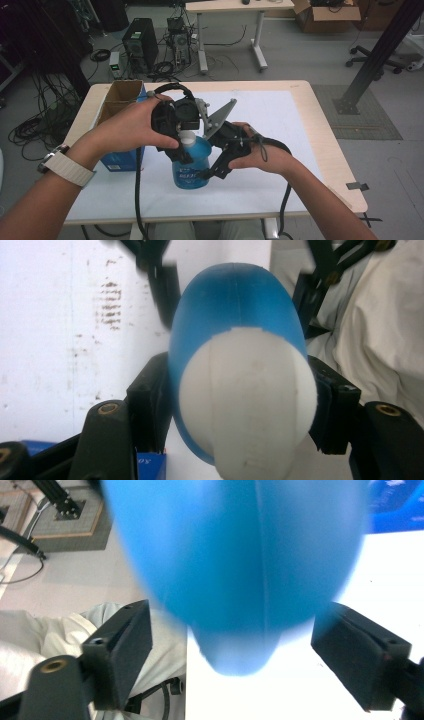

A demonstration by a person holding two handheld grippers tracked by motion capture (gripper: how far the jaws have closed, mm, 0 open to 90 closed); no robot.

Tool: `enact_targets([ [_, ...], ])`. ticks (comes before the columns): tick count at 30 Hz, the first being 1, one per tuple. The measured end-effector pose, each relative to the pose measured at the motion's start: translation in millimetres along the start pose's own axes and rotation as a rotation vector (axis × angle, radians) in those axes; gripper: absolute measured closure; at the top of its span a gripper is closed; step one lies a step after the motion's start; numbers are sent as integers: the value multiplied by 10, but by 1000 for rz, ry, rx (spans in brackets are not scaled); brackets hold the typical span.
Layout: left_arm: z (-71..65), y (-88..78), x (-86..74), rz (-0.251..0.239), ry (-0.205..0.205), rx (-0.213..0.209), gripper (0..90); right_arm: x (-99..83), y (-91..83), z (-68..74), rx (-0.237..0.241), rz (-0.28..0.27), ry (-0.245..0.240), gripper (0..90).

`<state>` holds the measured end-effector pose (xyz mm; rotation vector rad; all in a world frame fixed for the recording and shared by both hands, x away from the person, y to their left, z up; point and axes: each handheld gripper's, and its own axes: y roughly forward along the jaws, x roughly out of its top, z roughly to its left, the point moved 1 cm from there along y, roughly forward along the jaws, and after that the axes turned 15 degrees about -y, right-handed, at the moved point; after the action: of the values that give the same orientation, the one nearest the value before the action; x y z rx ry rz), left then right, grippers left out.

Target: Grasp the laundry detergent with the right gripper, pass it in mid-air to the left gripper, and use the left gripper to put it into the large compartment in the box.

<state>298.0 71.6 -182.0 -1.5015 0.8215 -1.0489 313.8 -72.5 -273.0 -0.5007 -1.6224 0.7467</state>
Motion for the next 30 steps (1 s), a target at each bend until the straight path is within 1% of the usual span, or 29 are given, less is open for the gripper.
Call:
enact_targets([
  [3, 38, -22, -34, 11, -37, 19, 381, -73, -87, 6, -17, 1, 12, 108],
  [7, 78, -92, -72, 13, -80, 46, 381, -163, -185, 18, -33, 39, 22, 74],
  [9, 98, -140, -83, 10, -117, 59, 381, -215, -231, 23, -40, 57, 31, 72],
  [10, 115, -172, -86, 18, -128, 70, 381, -240, -253, 27, -45, 65, 35, 69],
  [11, 127, -199, -89, 14, -153, 79, 381, -265, -276, 32, -51, 73, 40, 69],
  [12, 140, -222, -94, 14, -168, 87, 381, -291, -299, 36, -54, 80, 43, 69],
  [14, 178, -301, -106, 15, -210, 111, 381, -344, -346, 51, -63, 98, 55, 64],
  [16, 219, -381, -118, 27, -243, 127, 382, -401, -394, 59, -80, 122, 64, 46],
  [17, 239, -423, -125, 27, -263, 135, 381, -431, -416, 59, -89, 136, 67, 37],
  [19, 274, -504, -140, 31, -292, 153, 381, -490, -465, 67, -102, 161, 55, 36],
  [20, 293, -542, -149, 26, -309, 160, 381, -518, -490, 73, -104, 168, 60, 36],
  [24, 373, -668, -193, 34, -373, 174, 381, -628, -578, 90, -115, 201, 76, 36],
  [28, 434, -750, -239, 33, -437, 177, 381, -721, -629, 104, -115, 240, 96, 37],
  [30, 466, -785, -262, 41, -473, 178, 381, -770, -659, 110, -118, 258, 105, 37],
])
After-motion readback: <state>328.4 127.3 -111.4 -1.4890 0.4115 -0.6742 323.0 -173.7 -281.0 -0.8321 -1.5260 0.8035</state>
